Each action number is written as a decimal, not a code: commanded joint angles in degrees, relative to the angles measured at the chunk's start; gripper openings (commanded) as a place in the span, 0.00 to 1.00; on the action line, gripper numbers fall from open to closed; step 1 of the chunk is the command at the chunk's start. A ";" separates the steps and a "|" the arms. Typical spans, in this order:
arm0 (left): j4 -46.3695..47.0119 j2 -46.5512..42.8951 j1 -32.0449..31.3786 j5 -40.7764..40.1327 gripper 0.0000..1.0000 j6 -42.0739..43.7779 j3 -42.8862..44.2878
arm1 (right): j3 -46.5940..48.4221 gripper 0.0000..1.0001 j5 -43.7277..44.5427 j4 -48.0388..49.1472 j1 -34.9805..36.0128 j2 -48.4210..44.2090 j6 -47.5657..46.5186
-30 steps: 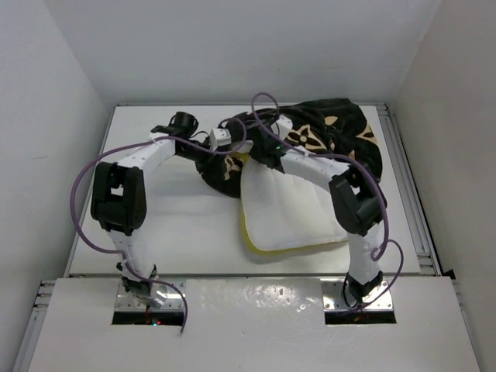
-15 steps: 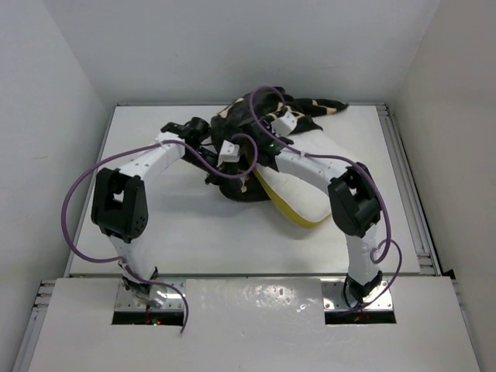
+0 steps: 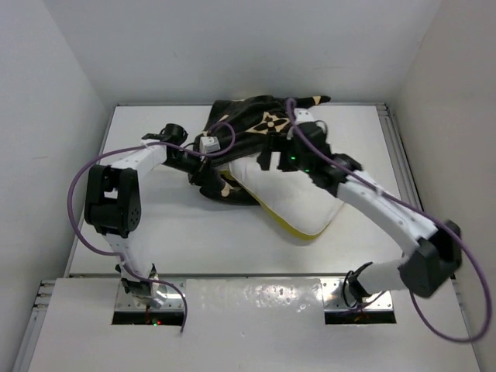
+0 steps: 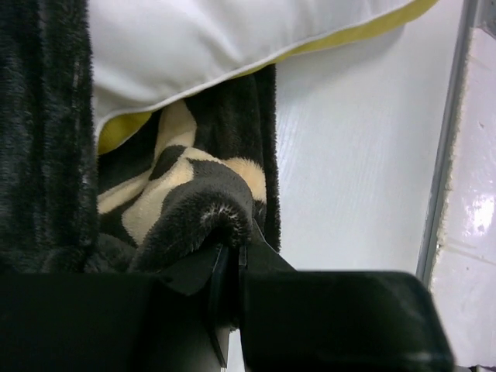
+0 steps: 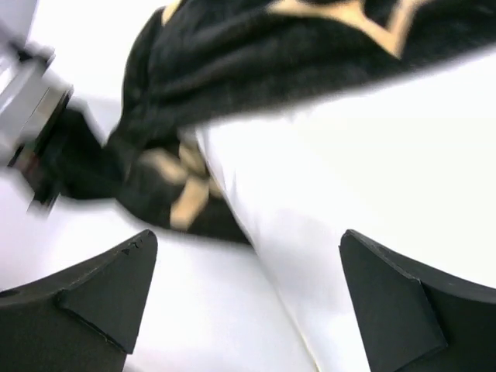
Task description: Put the pillow into the pillowcase
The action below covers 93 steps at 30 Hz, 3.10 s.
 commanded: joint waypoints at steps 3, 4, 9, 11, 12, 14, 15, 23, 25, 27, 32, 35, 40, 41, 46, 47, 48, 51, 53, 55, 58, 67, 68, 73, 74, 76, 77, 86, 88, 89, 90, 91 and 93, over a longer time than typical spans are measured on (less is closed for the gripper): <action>4.31 -3.76 -0.84 -2.76 0.00 -3.79 0.05 | -14.17 0.97 -4.96 -24.38 -8.31 -17.54 5.74; 4.40 -4.29 -0.93 -3.38 0.00 -3.79 -0.30 | -18.86 0.94 -4.23 -23.78 -10.24 -21.40 9.78; 4.05 -6.57 -2.42 -6.19 0.00 -3.44 -1.53 | -40.51 0.90 3.33 -17.72 -12.28 -43.30 34.15; 4.31 -7.28 -3.39 -6.98 0.00 -3.44 -2.14 | -43.94 0.99 3.52 -15.35 -12.19 -45.51 37.06; 4.22 -7.37 -3.74 -7.95 0.00 -3.52 -2.32 | -47.00 0.99 3.08 -11.86 -12.37 -46.30 37.42; 5.36 -7.81 -4.53 -8.65 0.00 -4.66 -3.11 | -51.31 0.99 0.97 -7.19 -12.37 -46.40 39.96; 5.71 -8.24 -4.71 -8.57 0.00 -4.93 -3.46 | -52.55 0.99 0.18 -1.51 -12.37 -46.05 40.75; 9.04 -9.65 -6.64 -11.64 0.00 -7.56 -6.53 | -68.71 0.83 -0.63 42.82 -10.36 -33.59 46.83; 10.63 -9.39 -6.90 -11.82 0.00 -8.88 -6.80 | -69.70 0.29 -0.71 49.93 -7.98 -24.57 46.65; 12.30 -8.69 -7.43 -12.09 0.00 -10.81 -5.93 | -69.97 0.00 -3.15 63.28 -5.00 -19.44 44.55; 10.83 -7.37 -11.73 -11.04 0.00 -9.95 1.36 | -57.11 0.00 1.74 87.57 12.80 -10.90 27.53; 1.26 -7.19 -16.49 -8.67 0.00 0.75 7.69 | -48.80 0.00 9.12 95.46 18.38 -6.07 15.73; -18.21 -7.55 -17.02 -0.24 0.00 23.12 8.93 | -43.35 0.00 23.78 108.40 19.80 2.72 11.67; -22.63 -6.85 -16.49 2.30 0.00 26.85 9.45 | -41.95 0.00 25.20 108.67 19.71 3.52 10.88; -28.74 -4.73 -15.26 2.42 0.00 31.79 7.62 | -37.46 0.00 31.45 107.53 17.87 7.48 5.88; -28.74 -5.60 -15.08 2.59 0.00 31.90 6.57 | -37.01 0.00 33.11 107.53 17.17 7.57 2.82; -28.65 -5.96 -13.86 3.03 0.00 31.81 6.47 | -37.01 0.00 34.96 107.79 16.55 7.57 0.44; -28.74 -6.93 -10.61 3.56 0.00 31.81 6.64 | -39.29 0.00 36.39 110.34 11.72 5.11 0.42; -28.65 -6.75 -9.64 2.42 0.00 31.72 6.47 | -39.38 0.00 33.67 109.65 10.40 3.09 0.24; -28.65 -6.14 -8.32 2.59 0.00 31.81 5.68 | -40.08 0.00 30.85 108.42 11.09 2.82 1.91; -28.65 -3.33 -7.26 3.82 0.00 31.02 5.33 | -42.36 0.00 32.86 110.16 14.43 5.27 3.92; -23.74 -1.30 -2.95 3.92 0.00 25.93 5.24 | -55.25 0.01 14.36 107.11 18.57 6.70 11.49; -22.60 -1.91 -2.52 3.39 0.00 24.79 4.72 | -57.38 0.37 12.58 104.40 18.57 2.16 9.32; -12.14 -5.60 -2.34 -1.26 0.00 14.86 1.03 | -48.68 0.99 20.59 24.55 23.38 -21.94 3.68; -10.73 -6.13 -2.34 -1.88 0.00 13.63 -0.20 | -46.00 0.99 22.56 15.86 24.01 -23.18 2.80; -8.17 -6.92 -2.60 -3.20 0.00 10.99 -0.74 | -39.93 0.99 23.72 -4.94 25.24 -26.70 1.92; -7.91 -6.93 -2.77 -3.56 0.00 10.80 -0.83 | -38.17 0.99 23.72 -8.53 25.86 -27.41 -1.57; -4.66 -8.33 -3.22 -5.40 0.00 6.41 -2.76 | -16.01 0.70 17.28 -13.87 30.61 -19.52 -25.85; -4.30 -8.77 -3.22 -5.23 0.00 6.14 -3.28 | -16.79 0.99 23.19 -4.73 29.65 -13.83 -27.78; -4.13 -8.86 -3.30 -5.23 0.00 5.97 -3.37 | -16.62 0.99 23.02 -2.70 28.51 -11.01 -28.40; -4.13 -8.95 -3.39 -5.06 0.00 5.97 -3.46 | -14.97 0.99 23.02 -0.16 26.41 -7.76 -28.85; -4.13 -9.21 -3.39 -4.97 0.00 5.71 -3.46 | -13.82 0.99 24.24 0.56 25.61 -4.24 -29.11; -4.30 -9.56 -3.30 -4.97 0.00 5.53 -3.73 | -10.32 0.99 25.12 3.37 24.02 5.78 -30.25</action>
